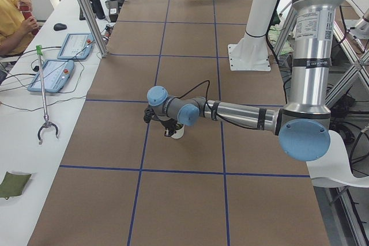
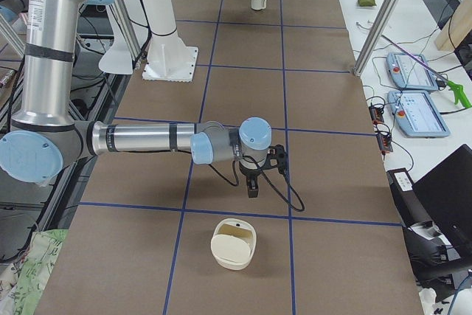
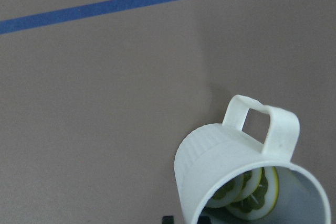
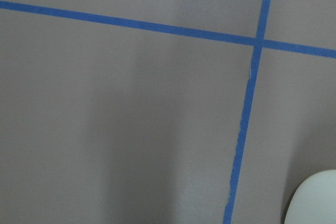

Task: Left arm hands cup to right arm to dump lemon

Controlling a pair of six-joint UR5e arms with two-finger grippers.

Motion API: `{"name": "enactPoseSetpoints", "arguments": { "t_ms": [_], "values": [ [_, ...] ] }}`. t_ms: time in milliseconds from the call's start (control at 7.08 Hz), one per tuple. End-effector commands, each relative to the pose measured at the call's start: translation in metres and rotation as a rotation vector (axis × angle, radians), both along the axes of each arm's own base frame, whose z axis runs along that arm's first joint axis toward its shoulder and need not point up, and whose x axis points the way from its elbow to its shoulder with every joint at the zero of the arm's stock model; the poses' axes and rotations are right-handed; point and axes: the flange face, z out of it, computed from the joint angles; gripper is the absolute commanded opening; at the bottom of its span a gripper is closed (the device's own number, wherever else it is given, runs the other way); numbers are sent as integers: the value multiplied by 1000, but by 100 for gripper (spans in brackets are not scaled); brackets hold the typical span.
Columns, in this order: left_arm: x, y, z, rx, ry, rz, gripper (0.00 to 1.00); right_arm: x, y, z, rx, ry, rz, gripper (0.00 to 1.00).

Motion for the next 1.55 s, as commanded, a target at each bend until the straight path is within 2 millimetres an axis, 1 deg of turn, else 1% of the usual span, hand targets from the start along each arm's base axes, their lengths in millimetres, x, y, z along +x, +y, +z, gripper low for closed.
{"name": "enactPoseSetpoints", "arguments": {
  "t_ms": [0,141,283,424,565,707,848,989,1130,1272,1413],
  "values": [
    [8,-16,-58,-30,35,-70,0,-1,-8,-10,70,-13,2,100],
    [15,-29,-109,-61,45,-98,0,-2,-10,6,91,-18,3,100],
    [19,-39,-160,-74,56,-130,0,-2,-11,2,173,-32,5,100],
    [26,-52,-210,-127,82,-215,0,-2,-15,-5,277,-48,4,100],
    [39,-64,-258,-191,110,-294,0,-2,-11,-13,347,-71,34,100],
    [77,-60,-292,-269,121,-317,0,-7,-12,-22,379,-99,71,100],
    [108,-56,-324,-366,129,-357,0,-20,-16,-33,374,-128,96,100],
    [134,-51,-352,-402,141,-354,0,-50,-34,-57,378,-156,96,100],
    [167,-52,-387,-471,145,-367,0,-74,-47,-79,387,-179,100,100],
    [181,-57,-416,-530,143,-418,0,-78,-54,-95,424,-186,145,100],
    [202,-53,-432,-573,115,-468,0,-97,-60,-113,450,-200,196,100]
  ]
}}
